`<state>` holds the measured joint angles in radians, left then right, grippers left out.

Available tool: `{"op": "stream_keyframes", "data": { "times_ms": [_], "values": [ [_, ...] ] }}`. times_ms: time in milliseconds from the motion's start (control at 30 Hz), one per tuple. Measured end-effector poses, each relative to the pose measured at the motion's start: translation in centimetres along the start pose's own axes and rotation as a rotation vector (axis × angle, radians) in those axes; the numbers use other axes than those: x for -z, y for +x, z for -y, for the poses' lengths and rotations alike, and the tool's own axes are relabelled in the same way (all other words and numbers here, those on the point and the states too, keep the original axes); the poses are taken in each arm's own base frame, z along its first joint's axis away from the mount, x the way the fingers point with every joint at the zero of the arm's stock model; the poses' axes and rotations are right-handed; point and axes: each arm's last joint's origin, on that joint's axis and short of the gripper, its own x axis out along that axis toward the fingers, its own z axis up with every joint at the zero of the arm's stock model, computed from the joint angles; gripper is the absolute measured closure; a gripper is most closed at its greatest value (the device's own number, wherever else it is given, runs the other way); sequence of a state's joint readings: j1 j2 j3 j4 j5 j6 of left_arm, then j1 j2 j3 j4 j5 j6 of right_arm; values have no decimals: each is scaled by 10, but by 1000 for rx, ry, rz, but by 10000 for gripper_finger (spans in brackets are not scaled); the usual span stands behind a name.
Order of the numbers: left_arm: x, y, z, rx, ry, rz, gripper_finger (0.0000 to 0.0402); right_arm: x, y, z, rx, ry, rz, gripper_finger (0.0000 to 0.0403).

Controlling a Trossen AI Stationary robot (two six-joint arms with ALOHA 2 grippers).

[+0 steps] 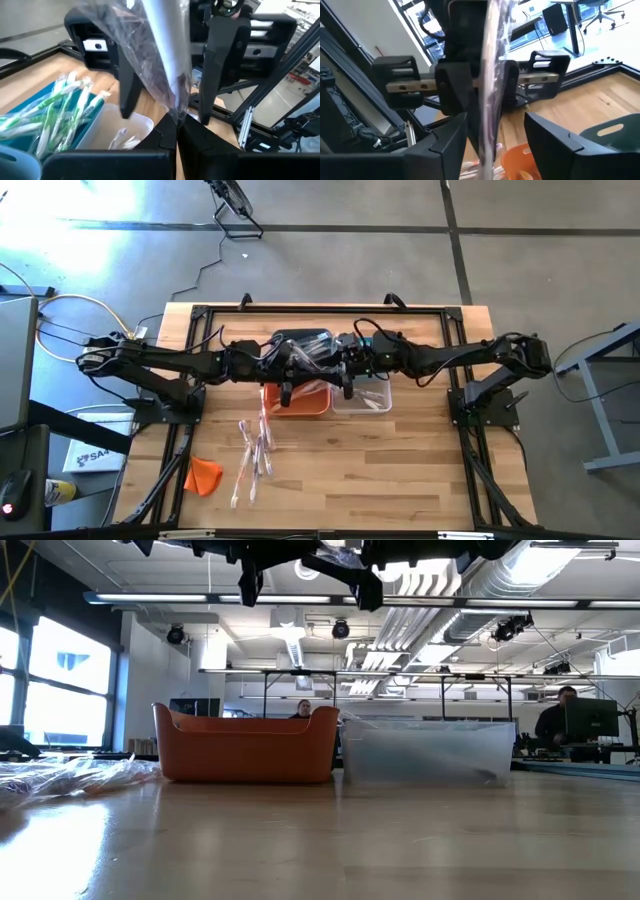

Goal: Pick & Place Toothbrushes
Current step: Put the purple toothbrush into the transparent bin

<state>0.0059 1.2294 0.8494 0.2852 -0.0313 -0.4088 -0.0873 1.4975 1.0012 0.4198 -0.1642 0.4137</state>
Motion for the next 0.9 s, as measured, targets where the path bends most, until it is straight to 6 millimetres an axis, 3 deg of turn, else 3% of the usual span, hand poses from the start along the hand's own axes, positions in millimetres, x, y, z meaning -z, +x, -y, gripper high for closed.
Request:
{"op": "stream_keyframes", "data": {
  "times_ms": [133,433,767,900],
  "values": [
    [0,0,0,8,0,1,401,0,0,-1,-5,-1,2,247],
    [0,0,0,14,-2,-6,401,-5,0,-4,-31,-11,51,381],
    [0,0,0,-3,-43,4,401,-5,0,-3,-29,-6,51,392],
    [0,0,0,-11,-44,9,383,-5,0,-3,-29,0,51,393]
  ]
}}
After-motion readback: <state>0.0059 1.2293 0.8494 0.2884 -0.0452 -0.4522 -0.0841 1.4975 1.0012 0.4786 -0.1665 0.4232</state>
